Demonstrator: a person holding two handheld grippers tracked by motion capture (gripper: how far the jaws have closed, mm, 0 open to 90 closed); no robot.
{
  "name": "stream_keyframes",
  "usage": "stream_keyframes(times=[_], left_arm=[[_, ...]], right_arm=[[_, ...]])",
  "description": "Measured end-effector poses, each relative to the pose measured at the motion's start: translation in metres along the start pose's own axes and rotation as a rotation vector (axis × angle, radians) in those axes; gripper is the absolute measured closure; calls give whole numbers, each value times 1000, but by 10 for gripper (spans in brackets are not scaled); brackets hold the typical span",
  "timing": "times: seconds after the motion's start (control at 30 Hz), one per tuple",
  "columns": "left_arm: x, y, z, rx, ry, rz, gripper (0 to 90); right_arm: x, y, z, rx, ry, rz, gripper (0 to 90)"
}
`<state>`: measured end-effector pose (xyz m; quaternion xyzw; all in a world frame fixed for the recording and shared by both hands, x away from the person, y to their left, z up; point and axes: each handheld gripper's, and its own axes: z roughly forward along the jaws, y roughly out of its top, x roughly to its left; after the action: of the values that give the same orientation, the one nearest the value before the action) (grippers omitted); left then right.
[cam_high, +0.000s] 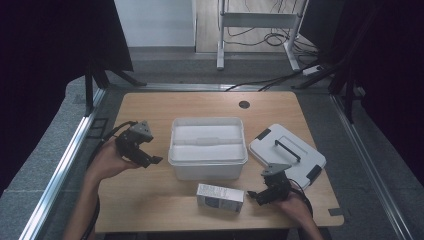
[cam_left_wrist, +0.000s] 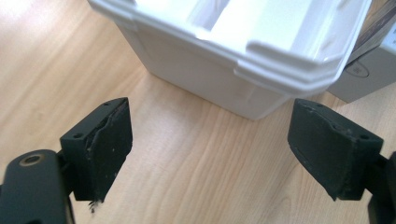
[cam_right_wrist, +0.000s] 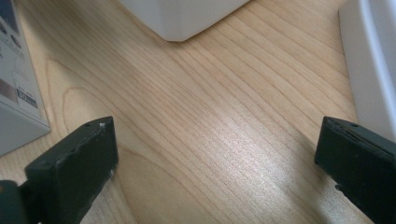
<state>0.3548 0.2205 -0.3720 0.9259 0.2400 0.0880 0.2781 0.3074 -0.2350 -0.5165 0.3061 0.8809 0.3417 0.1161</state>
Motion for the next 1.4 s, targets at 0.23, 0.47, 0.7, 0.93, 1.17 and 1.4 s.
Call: stream_keyframes(times=[0.23, 0.47, 0.7, 0.93, 1.17, 1.4], left_arm=[[5, 37, -15, 37, -11, 83, 236], [0, 83, -10, 74, -31, 177, 313], [-6, 119, 14, 142, -67, 248, 408], [-14, 158, 61, 258, -130, 317, 539], [-19, 174, 93, 362, -167, 375, 635], [-20, 176, 109, 425, -198, 422, 885]], right_arm=[[0, -3, -1, -23, 2, -1, 0], [0, -3, -1, -23, 1, -1, 0], [0, -3, -1, -23, 1, 0, 0], [0, -3, 0, -25, 0, 0, 0], [0, -3, 0, -26, 0, 0, 0], [0, -3, -1, -25, 1, 1, 0]])
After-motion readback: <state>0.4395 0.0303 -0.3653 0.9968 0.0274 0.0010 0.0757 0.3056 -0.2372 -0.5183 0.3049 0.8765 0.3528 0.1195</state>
